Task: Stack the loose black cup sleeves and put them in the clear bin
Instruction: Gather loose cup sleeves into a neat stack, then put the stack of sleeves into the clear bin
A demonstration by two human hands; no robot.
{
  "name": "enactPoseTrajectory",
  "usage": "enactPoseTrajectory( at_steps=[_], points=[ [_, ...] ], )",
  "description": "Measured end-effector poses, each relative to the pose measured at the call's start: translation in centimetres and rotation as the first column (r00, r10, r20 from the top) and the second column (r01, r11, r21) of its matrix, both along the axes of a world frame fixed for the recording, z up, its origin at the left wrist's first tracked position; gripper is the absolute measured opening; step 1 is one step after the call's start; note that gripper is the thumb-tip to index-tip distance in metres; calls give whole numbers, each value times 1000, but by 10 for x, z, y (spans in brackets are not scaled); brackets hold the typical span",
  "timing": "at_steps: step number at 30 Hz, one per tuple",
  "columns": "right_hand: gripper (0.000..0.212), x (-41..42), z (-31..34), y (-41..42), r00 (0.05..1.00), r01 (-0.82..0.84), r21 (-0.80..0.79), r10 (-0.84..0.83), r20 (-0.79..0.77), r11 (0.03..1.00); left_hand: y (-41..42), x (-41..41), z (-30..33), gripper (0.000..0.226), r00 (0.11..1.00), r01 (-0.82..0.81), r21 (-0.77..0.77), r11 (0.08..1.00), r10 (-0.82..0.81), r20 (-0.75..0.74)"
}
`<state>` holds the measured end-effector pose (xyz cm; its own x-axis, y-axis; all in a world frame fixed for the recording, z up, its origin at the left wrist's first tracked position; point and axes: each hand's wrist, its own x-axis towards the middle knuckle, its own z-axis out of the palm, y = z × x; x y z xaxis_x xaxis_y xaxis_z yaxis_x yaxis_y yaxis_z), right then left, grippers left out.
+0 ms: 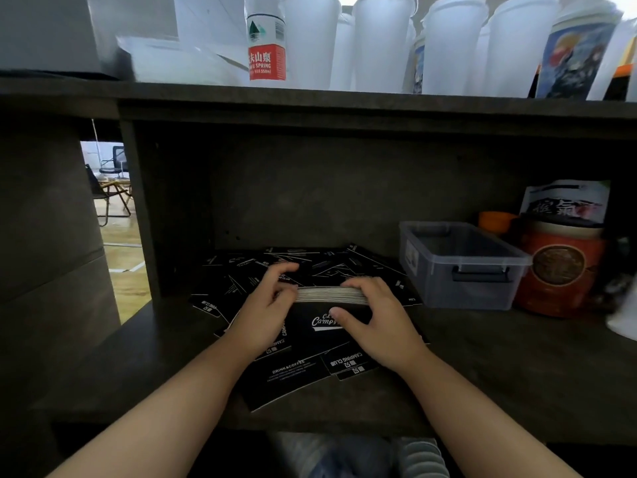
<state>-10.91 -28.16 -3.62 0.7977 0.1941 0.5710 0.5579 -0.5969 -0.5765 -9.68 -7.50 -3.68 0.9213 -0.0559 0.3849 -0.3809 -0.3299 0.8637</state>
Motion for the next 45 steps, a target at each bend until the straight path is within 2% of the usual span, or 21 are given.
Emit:
enactPoseTrajectory(
  at_steps=[4,8,11,15,17,19,21,23,25,27,29,31,33,35,39,45],
  points=[
    [42,-2,1,0,1000,7,-18,-7,-13,1000,0,3,0,22,999,0,16,1000,0,-38],
    [42,-2,4,3,999,18,-54,-20,-40,998,1,3,-1,46,999,-36,124,992,35,9],
    [42,-3,8,2,997,1,-112,-9,-75,994,2,2,1,46,997,-63,266,962,47,67],
    [38,-5,18,0,990,-25,-168,1,-140,986,6,3,8,65,984,-147,473,869,80,160],
    [39,-3,27,0,994,70,-343,-95,-58,937,4,4,12,73,938,-303,509,805,159,307],
    [44,2,41,2,986,163,-545,-150,67,823,-3,7,20,71,866,-452,466,760,250,432],
    [48,9,53,9,987,162,-625,-127,100,764,-13,16,32,68,812,-536,454,712,288,507],
    [50,19,62,17,991,134,-622,-87,106,772,-21,28,42,66,772,-571,450,686,263,578],
    [45,27,68,21,993,111,-552,-72,93,826,-22,42,49,67,753,-576,453,681,227,617],
    [41,33,70,19,995,95,-492,-67,73,865,-21,55,48,67,750,-534,412,738,189,634],
    [41,40,75,12,994,95,-468,-59,92,879,-14,65,41,60,760,-452,264,852,212,615],
    [41,45,94,-4,990,118,-367,-79,120,923,-3,74,32,50,772,-418,87,904,303,558],
    [42,54,124,-31,978,170,-245,-133,160,955,9,82,25,49,778,-450,81,890,345,525],
    [42,69,153,-66,958,257,-207,-221,184,944,16,89,18,50,785,-480,123,869,362,503],
    [42,108,177,-137,920,391,-343,-363,146,854,14,97,7,49,820,-475,65,877,415,394],
    [35,143,160,-185,913,313,-588,-407,-31,746,10,99,6,46,854,-455,0,890,437,284]
  ],
)
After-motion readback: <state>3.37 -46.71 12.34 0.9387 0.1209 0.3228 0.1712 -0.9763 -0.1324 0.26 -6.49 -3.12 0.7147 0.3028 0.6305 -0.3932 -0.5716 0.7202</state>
